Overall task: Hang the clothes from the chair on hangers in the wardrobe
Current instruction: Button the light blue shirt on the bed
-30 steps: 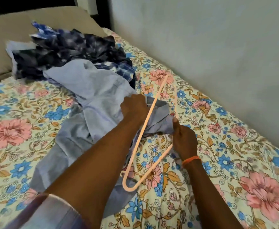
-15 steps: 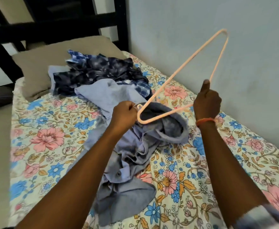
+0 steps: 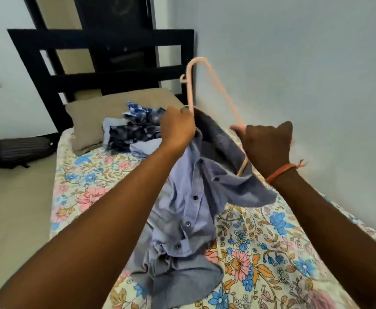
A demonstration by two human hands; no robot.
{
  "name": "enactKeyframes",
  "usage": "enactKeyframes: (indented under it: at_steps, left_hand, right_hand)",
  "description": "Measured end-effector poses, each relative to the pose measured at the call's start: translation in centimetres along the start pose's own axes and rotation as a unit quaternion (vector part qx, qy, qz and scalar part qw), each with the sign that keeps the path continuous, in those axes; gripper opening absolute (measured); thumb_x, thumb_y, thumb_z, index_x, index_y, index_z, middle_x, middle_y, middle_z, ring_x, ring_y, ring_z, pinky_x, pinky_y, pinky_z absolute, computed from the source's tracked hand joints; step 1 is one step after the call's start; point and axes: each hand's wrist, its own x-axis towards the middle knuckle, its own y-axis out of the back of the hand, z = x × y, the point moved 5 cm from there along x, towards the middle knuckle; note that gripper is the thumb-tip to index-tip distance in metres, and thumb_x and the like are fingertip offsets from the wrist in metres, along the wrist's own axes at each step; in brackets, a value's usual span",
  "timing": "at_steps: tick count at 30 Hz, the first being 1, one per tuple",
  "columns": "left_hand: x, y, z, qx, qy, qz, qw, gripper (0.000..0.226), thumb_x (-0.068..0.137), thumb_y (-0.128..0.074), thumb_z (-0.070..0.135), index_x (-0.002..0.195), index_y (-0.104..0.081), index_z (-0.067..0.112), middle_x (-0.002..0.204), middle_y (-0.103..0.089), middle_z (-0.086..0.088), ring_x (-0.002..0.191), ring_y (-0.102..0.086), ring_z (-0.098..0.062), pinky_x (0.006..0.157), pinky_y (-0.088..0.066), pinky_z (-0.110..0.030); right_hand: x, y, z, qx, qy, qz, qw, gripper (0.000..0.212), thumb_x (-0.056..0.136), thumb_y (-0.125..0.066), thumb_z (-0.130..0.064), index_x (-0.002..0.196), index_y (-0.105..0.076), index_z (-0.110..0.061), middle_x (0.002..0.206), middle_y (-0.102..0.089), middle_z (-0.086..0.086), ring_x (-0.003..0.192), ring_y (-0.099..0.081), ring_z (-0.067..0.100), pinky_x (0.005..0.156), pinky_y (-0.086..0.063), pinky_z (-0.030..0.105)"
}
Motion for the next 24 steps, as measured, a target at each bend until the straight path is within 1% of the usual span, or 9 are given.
enactKeyframes:
  at_steps: [3, 5, 7, 10, 13, 15, 18, 21, 24]
  left_hand:
    - [1.6, 1.9, 2.5, 0.027, -0.009, 0.021, 0.999, 0.034, 0.100, -0.041, 0.018, 0.105, -0.066, -0.004, 0.099, -0.066, -0.017, 0.088, -0.060, -0.031, 0.063, -0.031, -0.030]
    - [2.4, 3.3, 3.0, 0.000, 0.009, 0.025, 1.000, 0.035, 0.100, -0.045, 0.024, 0.111, -0.065, -0.003, 0.106, -0.066, -0.018, 0.098, -0.062, -0.032, 0.060, -0.034, -0.030]
    - [2.5, 4.5, 3.2, -0.014, 0.023, 0.012, 1.000, 0.029, 0.097, -0.050, 0.022, 0.101, -0.065, -0.002, 0.097, -0.065, -0.020, 0.091, -0.064, -0.036, 0.054, -0.038, -0.029]
    - [2.0, 6.0, 3.0, -0.047, 0.078, -0.038, 0.995, 0.016, 0.092, -0.051, 0.007, 0.078, -0.059, 0.005, 0.073, -0.056, -0.011, 0.069, -0.057, -0.026, 0.053, -0.047, -0.031]
    - [1.3, 7.6, 2.3, -0.055, 0.162, -0.102, 0.980, 0.018, 0.089, -0.051, 0.006, 0.073, -0.056, 0.009, 0.069, -0.056, -0.007, 0.062, -0.055, -0.019, 0.059, -0.046, -0.029]
    - [1.0, 8.2, 1.5, -0.048, 0.188, -0.104, 0.975, 0.018, 0.089, -0.049, 0.008, 0.072, -0.057, 0.010, 0.068, -0.055, -0.006, 0.060, -0.053, -0.017, 0.059, -0.044, -0.027]
    - [1.7, 8.6, 1.5, 0.010, 0.088, -0.028, 0.996, 0.016, 0.082, -0.059, 0.012, 0.069, -0.063, 0.005, 0.067, -0.059, -0.009, 0.062, -0.058, -0.022, 0.056, -0.047, -0.029]
    - [1.0, 9.2, 2.8, 0.160, -0.069, 0.058, 0.983, 0.033, 0.087, -0.059, 0.021, 0.056, -0.053, 0.011, 0.056, -0.050, -0.003, 0.052, -0.047, -0.018, 0.049, -0.034, -0.027]
    - [1.2, 9.3, 2.2, 0.129, -0.045, 0.054, 0.989, 0.025, 0.082, -0.056, 0.017, 0.060, -0.060, 0.006, 0.057, -0.056, -0.008, 0.052, -0.056, -0.025, 0.053, -0.046, -0.033]
  right_hand:
    - [-0.1, 1.2, -1.7, 0.052, 0.087, -0.046, 0.994, 0.064, 0.096, -0.020, -0.053, 0.058, -0.055, -0.015, 0.048, -0.056, 0.010, 0.040, -0.055, 0.028, 0.070, -0.041, 0.041]
    - [0.0, 2.0, -1.8, 0.088, 0.129, -0.057, 0.986, 0.062, 0.094, -0.014, -0.054, 0.056, -0.045, -0.017, 0.049, -0.056, 0.012, 0.042, -0.055, 0.029, 0.061, -0.034, 0.037]
    - [0.4, 2.9, -1.7, 0.095, 0.163, -0.025, 0.982, 0.064, 0.101, -0.019, -0.056, 0.053, -0.039, -0.018, 0.044, -0.051, 0.012, 0.036, -0.050, 0.027, 0.054, -0.027, 0.031]
    - [0.6, 3.0, -1.6, 0.101, 0.191, 0.011, 0.976, 0.066, 0.101, -0.031, -0.053, 0.049, -0.047, -0.015, 0.039, -0.047, 0.012, 0.030, -0.045, 0.026, 0.050, -0.024, 0.028]
    - [-0.4, 2.8, -2.0, 0.113, 0.216, 0.014, 0.970, 0.075, 0.103, -0.011, -0.058, 0.051, -0.048, -0.019, 0.039, -0.049, 0.009, 0.030, -0.045, 0.026, 0.049, -0.024, 0.028]
    - [-1.2, 3.0, -2.9, 0.118, 0.233, 0.013, 0.965, 0.075, 0.104, -0.009, -0.057, 0.051, -0.047, -0.020, 0.039, -0.048, 0.007, 0.030, -0.043, 0.025, 0.049, -0.020, 0.027]
    - [-1.7, 3.4, -4.2, 0.135, 0.235, 0.006, 0.963, 0.065, 0.102, -0.018, -0.057, 0.051, -0.037, -0.021, 0.038, -0.046, 0.006, 0.028, -0.041, 0.025, 0.047, -0.020, 0.025]
    - [-1.8, 3.0, -4.8, 0.159, 0.217, -0.019, 0.963, 0.066, 0.103, -0.009, -0.058, 0.052, -0.029, -0.023, 0.035, -0.038, 0.002, 0.025, -0.031, 0.022, 0.042, -0.022, 0.021]
    - [-2.4, 2.2, -5.0, 0.176, 0.227, -0.045, 0.957, 0.065, 0.103, -0.008, -0.059, 0.053, -0.028, -0.023, 0.036, -0.040, 0.001, 0.025, -0.034, 0.022, 0.045, -0.023, 0.021]
